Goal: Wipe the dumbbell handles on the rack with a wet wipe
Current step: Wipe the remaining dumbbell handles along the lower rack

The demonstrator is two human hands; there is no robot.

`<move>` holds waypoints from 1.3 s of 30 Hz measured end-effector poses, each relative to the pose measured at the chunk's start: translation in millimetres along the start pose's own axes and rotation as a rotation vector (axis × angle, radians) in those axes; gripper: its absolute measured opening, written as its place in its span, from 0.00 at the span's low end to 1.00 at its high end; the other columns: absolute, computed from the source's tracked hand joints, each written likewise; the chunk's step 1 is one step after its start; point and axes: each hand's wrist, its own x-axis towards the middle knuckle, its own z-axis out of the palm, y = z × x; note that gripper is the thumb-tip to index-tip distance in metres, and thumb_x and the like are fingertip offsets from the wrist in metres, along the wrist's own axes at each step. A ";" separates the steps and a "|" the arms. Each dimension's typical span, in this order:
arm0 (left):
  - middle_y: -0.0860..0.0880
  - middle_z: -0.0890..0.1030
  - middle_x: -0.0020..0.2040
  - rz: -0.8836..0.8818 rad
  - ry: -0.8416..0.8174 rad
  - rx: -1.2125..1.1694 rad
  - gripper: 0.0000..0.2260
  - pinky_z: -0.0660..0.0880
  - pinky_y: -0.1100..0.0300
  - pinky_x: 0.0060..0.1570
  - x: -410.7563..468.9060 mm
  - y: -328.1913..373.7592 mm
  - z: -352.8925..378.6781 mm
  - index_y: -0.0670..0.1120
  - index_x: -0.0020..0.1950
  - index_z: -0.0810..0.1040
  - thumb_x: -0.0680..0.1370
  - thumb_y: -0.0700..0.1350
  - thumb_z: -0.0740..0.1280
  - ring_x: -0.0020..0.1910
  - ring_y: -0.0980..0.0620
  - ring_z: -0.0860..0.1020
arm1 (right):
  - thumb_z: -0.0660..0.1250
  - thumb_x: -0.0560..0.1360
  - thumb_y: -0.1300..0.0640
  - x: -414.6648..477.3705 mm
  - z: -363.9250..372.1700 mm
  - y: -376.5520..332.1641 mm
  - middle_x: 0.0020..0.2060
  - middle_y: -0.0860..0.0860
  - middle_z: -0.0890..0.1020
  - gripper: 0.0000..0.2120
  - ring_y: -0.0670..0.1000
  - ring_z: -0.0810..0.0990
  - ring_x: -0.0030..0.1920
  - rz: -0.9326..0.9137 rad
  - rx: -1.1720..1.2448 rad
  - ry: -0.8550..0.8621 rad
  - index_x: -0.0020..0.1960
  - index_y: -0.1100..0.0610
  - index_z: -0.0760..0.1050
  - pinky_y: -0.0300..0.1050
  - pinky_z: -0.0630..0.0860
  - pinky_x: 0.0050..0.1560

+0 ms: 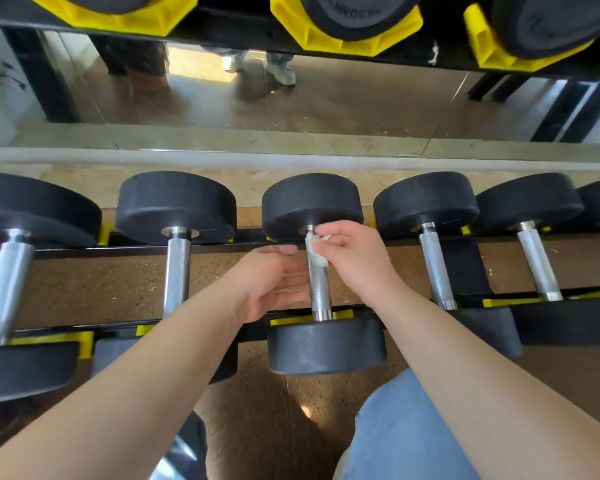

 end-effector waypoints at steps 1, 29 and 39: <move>0.44 0.85 0.57 0.026 0.007 -0.008 0.16 0.83 0.48 0.52 -4.0 3.7 -1.6 0.46 0.69 0.74 0.82 0.34 0.64 0.57 0.46 0.84 | 0.73 0.78 0.57 -0.7 2.4 -4.4 0.51 0.47 0.84 0.13 0.44 0.84 0.48 0.020 0.089 -0.032 0.61 0.48 0.80 0.38 0.81 0.46; 0.50 0.83 0.51 0.227 0.468 0.240 0.19 0.77 0.58 0.44 -51.5 -5.2 -149.9 0.53 0.61 0.77 0.76 0.33 0.63 0.51 0.50 0.82 | 0.70 0.76 0.63 -36.8 168.0 -60.7 0.41 0.56 0.85 0.05 0.54 0.86 0.43 0.238 -0.319 -0.442 0.43 0.59 0.84 0.51 0.85 0.49; 0.51 0.87 0.48 0.246 0.405 0.163 0.23 0.82 0.57 0.45 -57.0 -6.0 -151.5 0.50 0.60 0.80 0.75 0.27 0.62 0.47 0.54 0.85 | 0.63 0.79 0.69 2.6 181.6 -60.0 0.51 0.61 0.86 0.11 0.59 0.85 0.54 0.270 0.223 -0.327 0.52 0.64 0.84 0.54 0.84 0.57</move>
